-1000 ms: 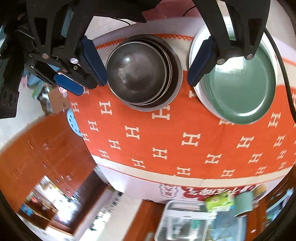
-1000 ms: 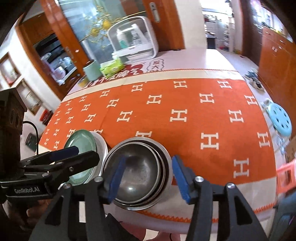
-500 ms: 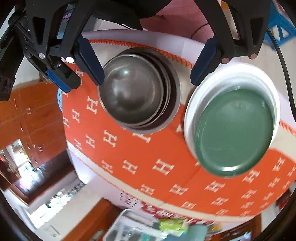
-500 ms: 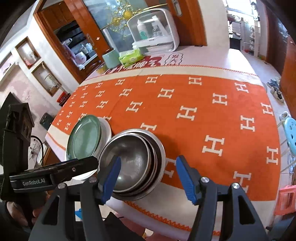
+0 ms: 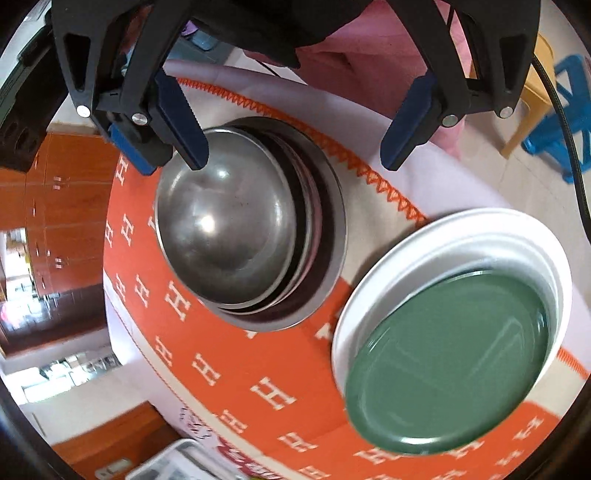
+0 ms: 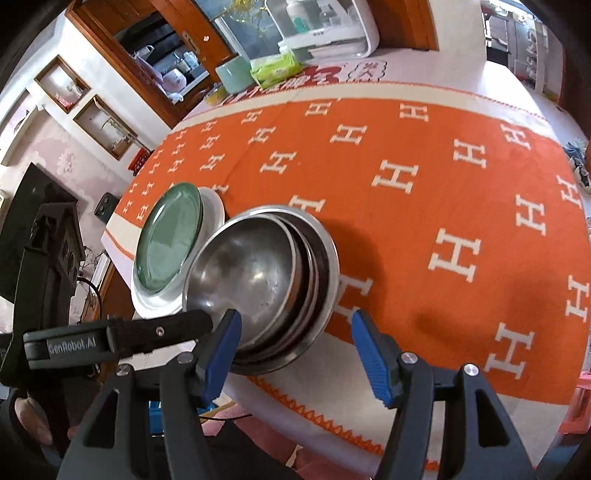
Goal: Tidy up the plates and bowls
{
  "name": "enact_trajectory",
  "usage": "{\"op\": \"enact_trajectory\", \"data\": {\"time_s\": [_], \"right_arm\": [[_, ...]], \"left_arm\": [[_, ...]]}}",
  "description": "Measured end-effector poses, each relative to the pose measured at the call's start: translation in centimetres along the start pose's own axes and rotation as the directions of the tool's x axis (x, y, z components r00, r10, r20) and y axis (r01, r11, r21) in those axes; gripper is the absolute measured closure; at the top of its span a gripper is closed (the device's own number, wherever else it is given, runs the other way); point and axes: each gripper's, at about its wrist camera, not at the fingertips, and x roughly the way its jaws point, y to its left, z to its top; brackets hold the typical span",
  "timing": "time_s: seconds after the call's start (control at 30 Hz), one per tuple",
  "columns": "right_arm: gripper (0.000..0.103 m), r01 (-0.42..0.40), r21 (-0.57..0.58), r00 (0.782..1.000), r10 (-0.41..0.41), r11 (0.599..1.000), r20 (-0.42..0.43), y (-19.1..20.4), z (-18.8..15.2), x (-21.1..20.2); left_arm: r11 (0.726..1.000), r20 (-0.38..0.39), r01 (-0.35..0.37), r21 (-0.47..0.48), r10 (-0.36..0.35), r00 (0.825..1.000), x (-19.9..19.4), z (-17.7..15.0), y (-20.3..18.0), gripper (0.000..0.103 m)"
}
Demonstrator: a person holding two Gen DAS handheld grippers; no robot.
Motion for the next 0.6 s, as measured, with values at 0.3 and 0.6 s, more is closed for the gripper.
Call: {"op": "enact_trajectory", "data": {"time_s": [0.3,0.6], "right_arm": [[0.041,-0.031,-0.022,0.999,0.031,0.999,-0.025,-0.5,0.2,1.5],[0.042,-0.044,-0.026,0.998,0.043,0.999,-0.049,-1.5,1.5,2.8]], "left_arm": [[0.993,-0.062,0.008,-0.115,-0.015,0.998,2.6,0.1,1.6,0.011],[0.987,-0.068,-0.01,-0.16,-0.001,0.998,4.2,1.1,1.5,0.033]]}}
